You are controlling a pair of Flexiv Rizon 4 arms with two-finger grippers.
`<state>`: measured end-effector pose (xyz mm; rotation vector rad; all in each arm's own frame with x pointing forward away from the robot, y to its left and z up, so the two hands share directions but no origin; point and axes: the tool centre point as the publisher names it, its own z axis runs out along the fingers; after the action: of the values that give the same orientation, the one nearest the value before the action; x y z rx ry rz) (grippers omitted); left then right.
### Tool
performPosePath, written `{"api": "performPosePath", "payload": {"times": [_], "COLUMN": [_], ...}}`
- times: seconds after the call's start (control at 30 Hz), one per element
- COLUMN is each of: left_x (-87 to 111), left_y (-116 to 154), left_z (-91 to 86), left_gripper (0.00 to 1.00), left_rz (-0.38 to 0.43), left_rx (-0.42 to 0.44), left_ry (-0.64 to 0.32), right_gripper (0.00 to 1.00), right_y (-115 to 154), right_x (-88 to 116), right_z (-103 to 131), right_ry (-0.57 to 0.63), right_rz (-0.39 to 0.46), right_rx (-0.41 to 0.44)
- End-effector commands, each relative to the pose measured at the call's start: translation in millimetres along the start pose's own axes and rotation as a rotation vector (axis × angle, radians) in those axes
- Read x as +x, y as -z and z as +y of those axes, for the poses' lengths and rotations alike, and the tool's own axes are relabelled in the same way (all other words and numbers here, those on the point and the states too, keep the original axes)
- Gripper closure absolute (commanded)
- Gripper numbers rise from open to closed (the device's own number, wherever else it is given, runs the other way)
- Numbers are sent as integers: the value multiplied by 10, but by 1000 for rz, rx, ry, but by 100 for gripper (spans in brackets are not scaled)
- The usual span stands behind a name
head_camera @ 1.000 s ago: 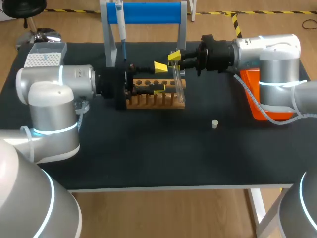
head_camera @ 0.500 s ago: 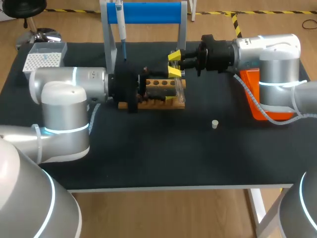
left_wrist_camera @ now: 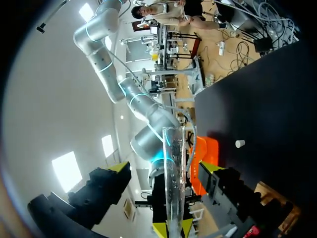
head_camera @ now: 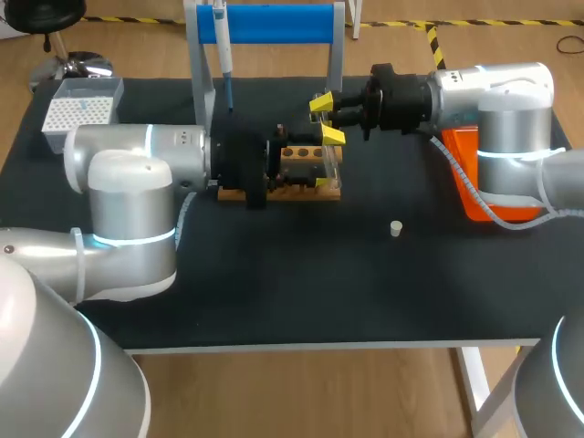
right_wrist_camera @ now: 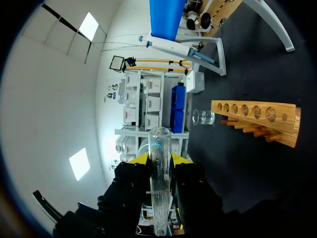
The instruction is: Invert the test tube, pick up the pipette, mount the tip to pipette, aspirate from beaker and dispense into the tube, eject the tip, return the pipette, and cap with the stopper.
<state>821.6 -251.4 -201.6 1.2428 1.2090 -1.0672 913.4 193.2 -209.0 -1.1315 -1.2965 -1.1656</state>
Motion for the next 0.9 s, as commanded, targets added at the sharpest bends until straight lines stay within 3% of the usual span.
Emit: {"api": "performPosePath", "payload": {"times": [0.03,0.37,0.5,0.9], "left_x": [9,28,32,50], "left_y": [-26,-14,-13,-15], "left_z": [-16,-18,-17,-7], "left_gripper": [29,33,47,56], "left_rz": [-2,-13,-13,-11], "left_rx": [-10,-12,-9,-3], "left_ry": [3,19,21,29], "right_gripper": [100,100,100,100], "right_y": [8,8,8,8], "right_x": [11,11,11,11], "right_z": [-2,-2,-2,-2], "right_ry": [0,0,0,0], "right_rz": [-3,-3,-3,-3], "right_rx": [0,0,0,0]}}
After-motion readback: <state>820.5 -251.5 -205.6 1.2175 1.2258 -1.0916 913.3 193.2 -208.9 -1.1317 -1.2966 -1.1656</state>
